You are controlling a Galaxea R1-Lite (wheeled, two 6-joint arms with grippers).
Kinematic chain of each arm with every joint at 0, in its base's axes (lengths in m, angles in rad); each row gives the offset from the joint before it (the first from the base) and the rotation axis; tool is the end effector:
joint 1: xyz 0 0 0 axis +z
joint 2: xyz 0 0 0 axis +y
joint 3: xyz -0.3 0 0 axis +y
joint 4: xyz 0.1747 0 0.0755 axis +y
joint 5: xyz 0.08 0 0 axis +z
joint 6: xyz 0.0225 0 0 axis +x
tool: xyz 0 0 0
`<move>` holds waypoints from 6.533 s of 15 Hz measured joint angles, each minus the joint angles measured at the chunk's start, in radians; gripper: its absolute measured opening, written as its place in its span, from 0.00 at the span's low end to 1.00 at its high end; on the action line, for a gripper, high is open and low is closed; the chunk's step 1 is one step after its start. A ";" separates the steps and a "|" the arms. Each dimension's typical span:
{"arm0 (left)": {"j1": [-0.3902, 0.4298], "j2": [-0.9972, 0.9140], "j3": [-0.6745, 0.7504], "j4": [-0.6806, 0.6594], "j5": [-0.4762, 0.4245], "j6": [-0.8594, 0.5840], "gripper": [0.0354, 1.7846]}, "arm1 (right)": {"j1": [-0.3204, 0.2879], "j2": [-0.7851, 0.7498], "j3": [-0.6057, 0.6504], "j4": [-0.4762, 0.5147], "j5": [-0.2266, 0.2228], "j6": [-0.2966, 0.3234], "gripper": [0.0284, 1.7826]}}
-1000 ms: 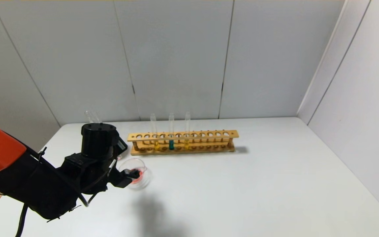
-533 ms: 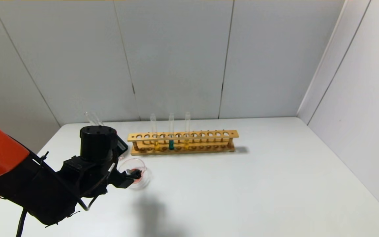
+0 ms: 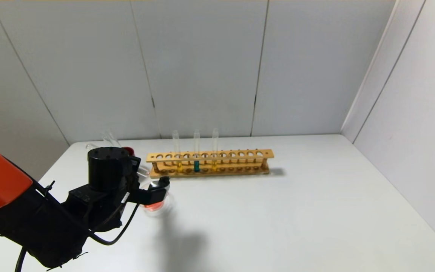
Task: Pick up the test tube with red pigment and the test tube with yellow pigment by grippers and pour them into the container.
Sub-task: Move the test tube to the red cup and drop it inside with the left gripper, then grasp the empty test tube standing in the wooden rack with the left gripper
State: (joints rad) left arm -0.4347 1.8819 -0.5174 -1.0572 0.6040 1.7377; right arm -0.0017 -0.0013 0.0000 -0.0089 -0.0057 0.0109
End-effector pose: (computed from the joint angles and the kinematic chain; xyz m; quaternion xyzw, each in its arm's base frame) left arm 0.2733 -0.1128 0.1003 0.8009 0.1496 -0.0475 0.5778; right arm -0.0229 -0.0001 0.0764 0.0055 -0.0051 -0.0037 1.0000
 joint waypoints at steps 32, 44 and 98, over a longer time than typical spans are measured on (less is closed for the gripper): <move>0.333 -0.124 -0.245 0.121 -0.547 -1.631 0.16 | 0.000 0.000 0.000 0.000 0.000 0.000 0.98; 0.385 0.021 -0.286 0.071 -0.586 -1.635 0.16 | 0.000 0.000 0.000 0.000 0.000 0.000 0.98; 0.382 -0.440 0.044 0.137 -0.894 -1.732 0.98 | 0.000 0.000 0.000 0.000 0.000 0.000 0.98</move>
State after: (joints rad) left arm -0.0528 1.4423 -0.4738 -0.9206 -0.2904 0.0053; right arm -0.0013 -0.0013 0.0000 -0.0089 -0.0062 0.0109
